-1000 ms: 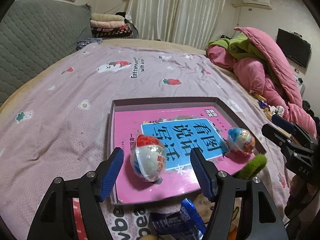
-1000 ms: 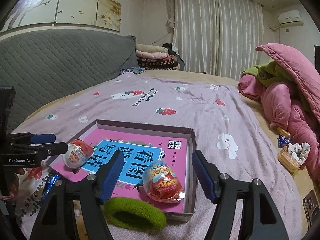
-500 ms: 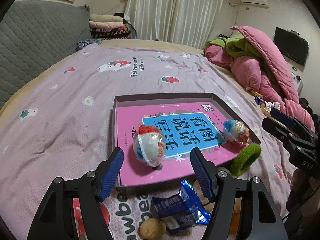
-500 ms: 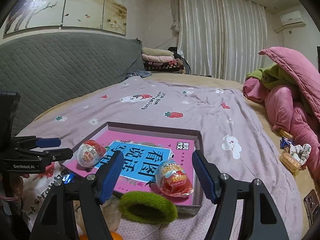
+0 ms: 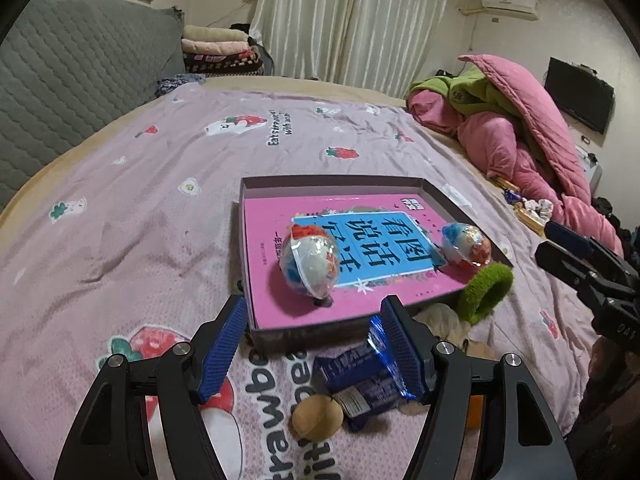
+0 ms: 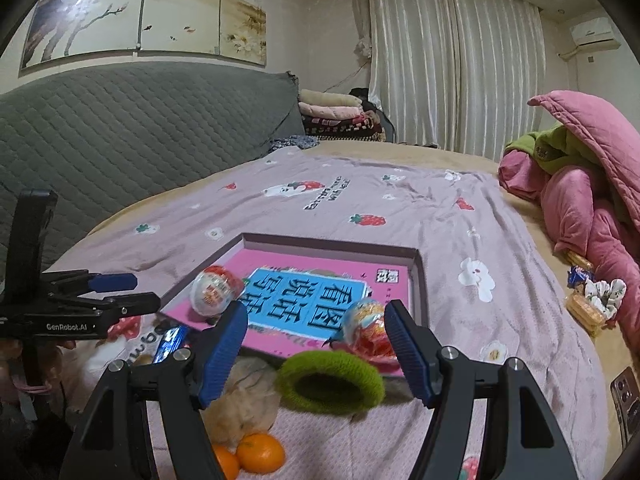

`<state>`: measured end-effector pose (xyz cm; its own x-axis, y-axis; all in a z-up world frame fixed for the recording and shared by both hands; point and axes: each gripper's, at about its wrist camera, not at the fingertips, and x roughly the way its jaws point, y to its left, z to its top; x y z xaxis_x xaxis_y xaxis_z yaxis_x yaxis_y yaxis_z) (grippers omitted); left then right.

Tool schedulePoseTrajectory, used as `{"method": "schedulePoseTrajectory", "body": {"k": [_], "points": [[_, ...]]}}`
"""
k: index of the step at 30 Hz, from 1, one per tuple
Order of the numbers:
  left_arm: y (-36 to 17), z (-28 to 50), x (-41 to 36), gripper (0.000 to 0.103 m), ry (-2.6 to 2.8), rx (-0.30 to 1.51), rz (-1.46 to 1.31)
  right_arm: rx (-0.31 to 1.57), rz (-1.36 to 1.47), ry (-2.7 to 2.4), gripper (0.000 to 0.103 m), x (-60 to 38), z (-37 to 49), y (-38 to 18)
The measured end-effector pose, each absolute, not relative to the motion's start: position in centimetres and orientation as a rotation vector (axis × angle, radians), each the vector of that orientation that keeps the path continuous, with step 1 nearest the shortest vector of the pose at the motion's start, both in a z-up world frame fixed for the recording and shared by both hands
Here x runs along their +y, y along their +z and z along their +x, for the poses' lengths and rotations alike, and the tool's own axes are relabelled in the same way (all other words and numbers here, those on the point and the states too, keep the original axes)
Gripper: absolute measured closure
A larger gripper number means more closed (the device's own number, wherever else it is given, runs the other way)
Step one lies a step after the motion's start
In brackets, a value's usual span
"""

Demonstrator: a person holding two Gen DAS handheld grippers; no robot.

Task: Organize objects
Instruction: 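Withdraw both open tools from the tray toward the remaining loose items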

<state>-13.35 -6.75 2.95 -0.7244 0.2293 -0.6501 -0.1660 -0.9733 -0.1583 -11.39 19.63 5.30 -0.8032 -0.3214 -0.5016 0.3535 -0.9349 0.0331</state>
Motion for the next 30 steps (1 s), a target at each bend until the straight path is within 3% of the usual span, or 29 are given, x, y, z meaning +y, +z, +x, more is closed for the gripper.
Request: {"method": "schedulePoseTrajectory", "body": {"k": [30], "points": [[0.9, -8.6, -3.3, 0.032, 2.643, 0.044, -1.06, 0.178, 0.884, -2.632, 0.033, 18.6, -9.2, 3.6]]}}
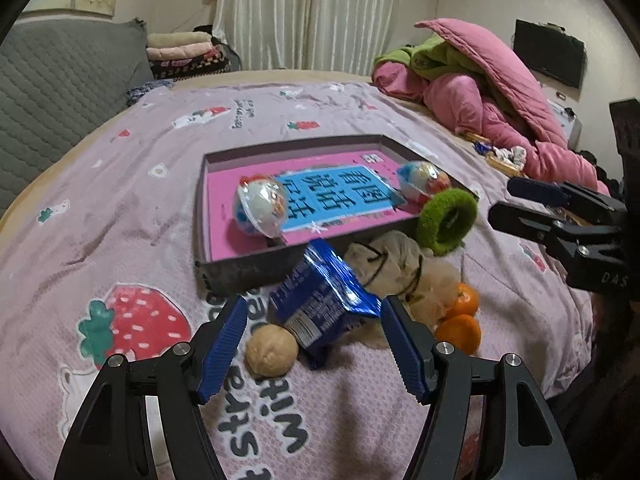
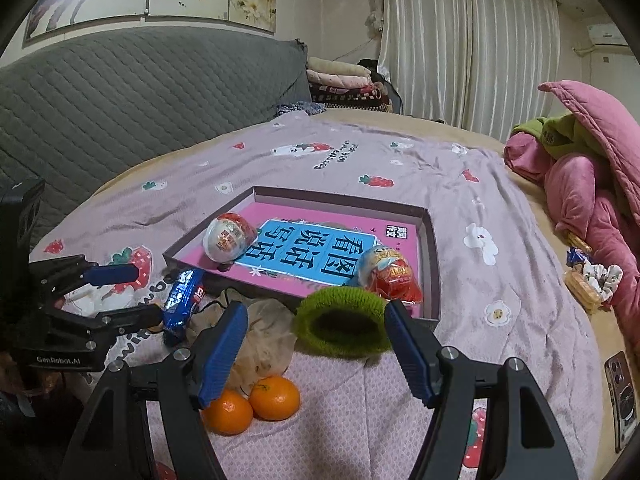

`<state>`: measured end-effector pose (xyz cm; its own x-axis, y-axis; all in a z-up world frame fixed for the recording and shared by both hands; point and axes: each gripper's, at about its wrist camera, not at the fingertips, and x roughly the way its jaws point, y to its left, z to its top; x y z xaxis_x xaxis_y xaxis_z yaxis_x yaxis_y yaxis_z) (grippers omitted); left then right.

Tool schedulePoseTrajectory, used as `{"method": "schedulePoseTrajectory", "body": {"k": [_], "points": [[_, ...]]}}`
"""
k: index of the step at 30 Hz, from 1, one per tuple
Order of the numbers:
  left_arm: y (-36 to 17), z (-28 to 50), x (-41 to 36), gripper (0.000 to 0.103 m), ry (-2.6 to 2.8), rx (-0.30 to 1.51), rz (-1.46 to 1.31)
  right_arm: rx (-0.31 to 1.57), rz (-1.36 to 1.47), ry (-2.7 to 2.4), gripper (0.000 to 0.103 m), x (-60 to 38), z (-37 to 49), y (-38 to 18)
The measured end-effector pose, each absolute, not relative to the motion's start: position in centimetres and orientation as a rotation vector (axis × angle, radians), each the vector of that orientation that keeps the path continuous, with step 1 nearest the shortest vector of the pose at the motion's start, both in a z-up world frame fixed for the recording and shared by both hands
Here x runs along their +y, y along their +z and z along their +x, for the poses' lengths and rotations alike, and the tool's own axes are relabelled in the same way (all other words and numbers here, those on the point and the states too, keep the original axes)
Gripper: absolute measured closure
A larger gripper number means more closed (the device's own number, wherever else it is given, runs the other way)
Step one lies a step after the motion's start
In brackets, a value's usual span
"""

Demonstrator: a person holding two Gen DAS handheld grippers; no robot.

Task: Organize objects
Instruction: 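Withdraw both open tools from the tray toward the remaining loose items, then grasp the blue snack packet with left tool while right tool grasps the green fuzzy ring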

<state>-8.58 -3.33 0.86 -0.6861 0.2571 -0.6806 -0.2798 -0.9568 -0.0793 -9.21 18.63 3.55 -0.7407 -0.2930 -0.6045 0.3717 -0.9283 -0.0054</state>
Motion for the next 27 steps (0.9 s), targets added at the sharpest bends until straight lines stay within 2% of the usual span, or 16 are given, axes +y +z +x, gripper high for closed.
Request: {"method": "schedulePoseTrajectory", "body": {"k": [6, 15, 27], "points": [[0.2, -7.9, -2.5, 0.032, 2.628, 0.102, -1.062, 0.189, 0.897, -2.627, 0.033, 18.5, -9.1, 3.2], [-0.3, -8.3, -2.7, 0.032, 2.636, 0.059, -1.086, 0.211, 0.921, -2.622, 0.033, 18.3, -9.3, 2.5], [-1.3, -9.7, -1.5, 0.032, 2.675, 0.116, -1.108, 0.209, 0.926, -2.63, 0.033, 18.3, -9.7, 2.4]]}}
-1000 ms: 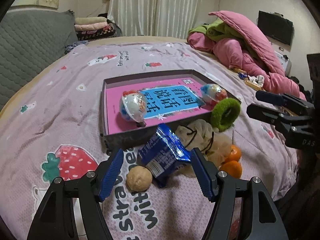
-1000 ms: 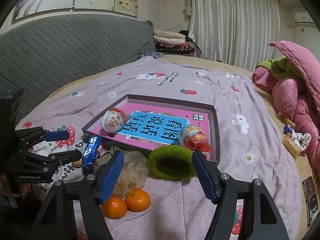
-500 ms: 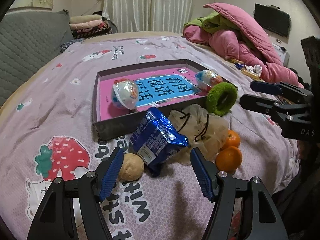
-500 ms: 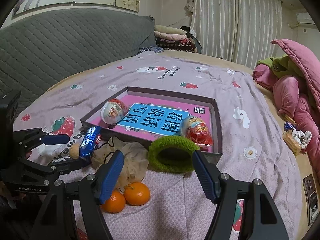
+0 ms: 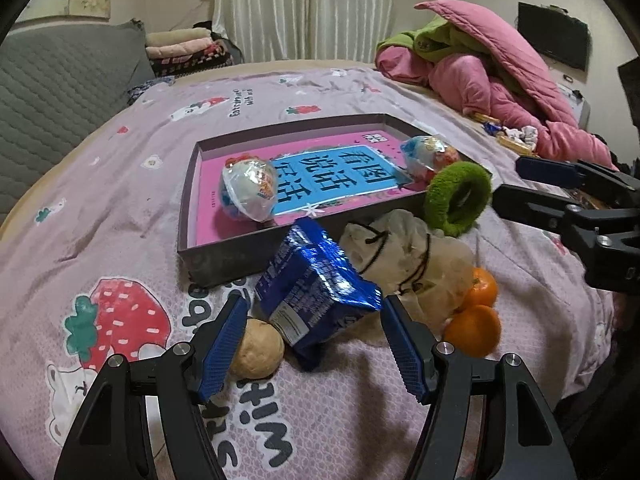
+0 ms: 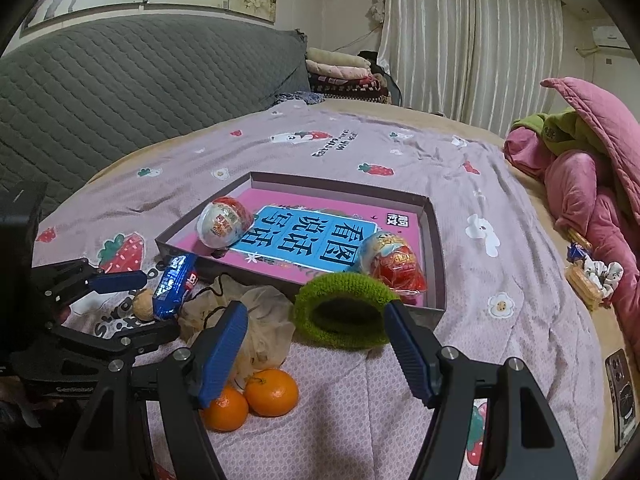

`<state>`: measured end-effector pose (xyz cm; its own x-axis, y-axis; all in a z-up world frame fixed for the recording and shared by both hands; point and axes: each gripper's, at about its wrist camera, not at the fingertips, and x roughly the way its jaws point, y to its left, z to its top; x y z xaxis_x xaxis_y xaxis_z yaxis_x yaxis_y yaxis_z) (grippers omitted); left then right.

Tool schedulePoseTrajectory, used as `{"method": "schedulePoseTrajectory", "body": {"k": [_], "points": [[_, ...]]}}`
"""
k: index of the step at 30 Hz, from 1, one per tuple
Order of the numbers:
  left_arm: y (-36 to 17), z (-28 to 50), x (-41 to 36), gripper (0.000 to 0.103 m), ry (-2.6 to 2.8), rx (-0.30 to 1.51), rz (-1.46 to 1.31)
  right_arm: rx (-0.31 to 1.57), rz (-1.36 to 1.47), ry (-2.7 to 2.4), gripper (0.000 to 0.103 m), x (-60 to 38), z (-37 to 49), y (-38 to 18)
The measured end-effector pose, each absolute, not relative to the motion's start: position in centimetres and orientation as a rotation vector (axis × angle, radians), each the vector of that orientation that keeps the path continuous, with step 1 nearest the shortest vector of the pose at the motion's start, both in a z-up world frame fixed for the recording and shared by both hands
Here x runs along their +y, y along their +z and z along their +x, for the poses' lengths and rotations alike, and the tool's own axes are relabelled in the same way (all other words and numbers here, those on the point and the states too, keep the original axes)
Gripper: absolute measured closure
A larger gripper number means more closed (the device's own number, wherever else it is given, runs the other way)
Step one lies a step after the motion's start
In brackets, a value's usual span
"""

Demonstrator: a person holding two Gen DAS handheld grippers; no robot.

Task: Organize objects
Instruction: 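Grasp the blue snack packet with left tool while right tool grasps the green fuzzy ring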

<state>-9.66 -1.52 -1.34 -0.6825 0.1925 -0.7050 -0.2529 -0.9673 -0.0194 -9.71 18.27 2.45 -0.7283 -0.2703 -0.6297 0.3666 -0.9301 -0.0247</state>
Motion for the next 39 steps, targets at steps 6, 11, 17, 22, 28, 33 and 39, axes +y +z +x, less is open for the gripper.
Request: {"method": "schedulePoseTrajectory", "body": {"k": [6, 11, 17, 22, 28, 33, 39], "points": [[-1.3, -10.1, -2.0, 0.032, 2.687, 0.075, -1.111, 0.217, 0.929, -2.656, 0.033, 18.4, -10.1, 2.3], [-1.3, -10.2, -2.5, 0.032, 2.697, 0.044, -1.117, 0.265, 0.962, -2.693, 0.033, 18.2, -10.9, 1.8], [-1.3, -10.6, -2.8, 0.032, 2.707, 0.017, -1.14, 0.322, 1.039, -2.72, 0.033, 18.2, -12.0, 0.6], [-1.5, -11.0, -2.6, 0.032, 2.719, 0.019, -1.154, 0.388, 1.061, -2.752, 0.033, 18.2, -12.6, -0.3], [-1.7, -11.6, -2.2, 0.032, 2.726, 0.021, -1.159, 0.455, 1.075, -2.78, 0.033, 18.2, -13.5, -1.1], [-1.8, -11.9, -2.2, 0.032, 2.719, 0.017, -1.166, 0.425, 1.074, -2.787, 0.046, 18.5, -14.6, -1.3], [-2.3, -13.3, -2.3, 0.031, 2.675, -0.038, -1.201, 0.317, 1.069, -2.741, 0.067, 19.1, -15.2, -0.9]]}}
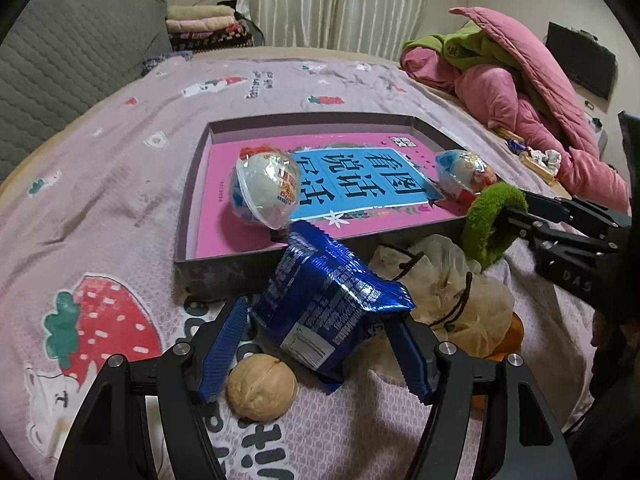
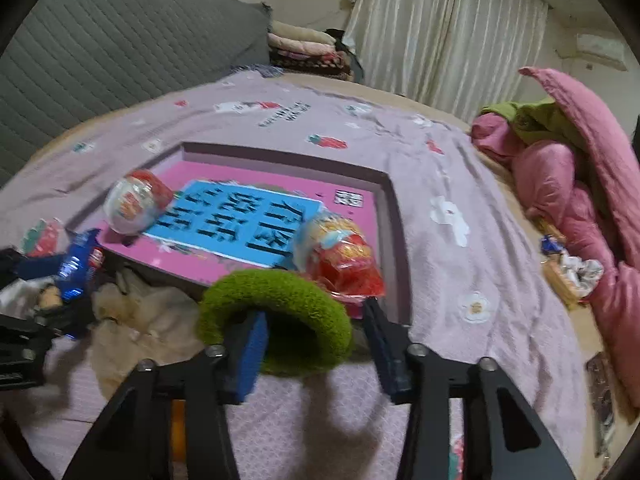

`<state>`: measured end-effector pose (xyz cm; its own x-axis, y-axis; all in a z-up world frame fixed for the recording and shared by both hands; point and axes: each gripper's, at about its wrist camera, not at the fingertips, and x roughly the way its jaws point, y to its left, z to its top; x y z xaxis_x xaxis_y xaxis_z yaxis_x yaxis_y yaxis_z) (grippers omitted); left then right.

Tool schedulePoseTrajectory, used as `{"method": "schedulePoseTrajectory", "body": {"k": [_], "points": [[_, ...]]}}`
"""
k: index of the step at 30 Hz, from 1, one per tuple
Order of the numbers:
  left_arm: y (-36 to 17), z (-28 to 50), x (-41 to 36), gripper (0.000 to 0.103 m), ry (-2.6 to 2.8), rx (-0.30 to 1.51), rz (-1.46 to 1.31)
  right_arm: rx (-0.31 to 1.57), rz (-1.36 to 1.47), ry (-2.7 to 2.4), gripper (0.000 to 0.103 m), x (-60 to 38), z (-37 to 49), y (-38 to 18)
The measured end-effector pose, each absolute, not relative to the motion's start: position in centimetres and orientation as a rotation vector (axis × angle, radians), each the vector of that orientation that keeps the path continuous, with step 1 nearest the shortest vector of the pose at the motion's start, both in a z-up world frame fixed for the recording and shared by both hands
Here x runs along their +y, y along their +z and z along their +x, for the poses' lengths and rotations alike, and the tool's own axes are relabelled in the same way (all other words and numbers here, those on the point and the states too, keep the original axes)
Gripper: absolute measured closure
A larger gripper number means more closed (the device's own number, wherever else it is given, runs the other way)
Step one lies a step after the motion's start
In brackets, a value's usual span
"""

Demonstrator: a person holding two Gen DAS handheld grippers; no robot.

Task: Organize objects
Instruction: 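Grasp the blue snack packet with left tool while right tool grasps the green fuzzy ring, then lift the blue packet and green ring and carry both toward the tray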

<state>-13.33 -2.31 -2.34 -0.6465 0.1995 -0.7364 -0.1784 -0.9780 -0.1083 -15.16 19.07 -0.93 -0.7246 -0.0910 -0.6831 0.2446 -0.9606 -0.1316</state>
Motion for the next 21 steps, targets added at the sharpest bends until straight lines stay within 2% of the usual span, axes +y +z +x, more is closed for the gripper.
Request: {"method": "schedulePoseTrajectory", "body": {"k": [2, 5, 10, 21], "points": [[-2.7, -13.8, -2.4, 0.031, 2.663, -0.054, -1.216, 0.283, 1.053, -2.717, 0.076, 19.1, -15.1, -0.6], [-2.8, -14.2, -2.4, 0.03, 2.656, -0.065, -1.213, 0.277, 1.056, -2.699, 0.082, 19.0, -15.2, -0.5], [-3.0, -14.9, -2.6, 0.032, 2.636, -0.119, -1.212, 0.231, 1.051, -2.685, 0.083, 19.1, -15.3, -0.4], [-3.0, -15.4, -2.8, 0.043, 2.621, -0.144, -1.195, 0.148, 1.05, -2.679, 0.083, 19.6, -15.5, 0.0]]}}
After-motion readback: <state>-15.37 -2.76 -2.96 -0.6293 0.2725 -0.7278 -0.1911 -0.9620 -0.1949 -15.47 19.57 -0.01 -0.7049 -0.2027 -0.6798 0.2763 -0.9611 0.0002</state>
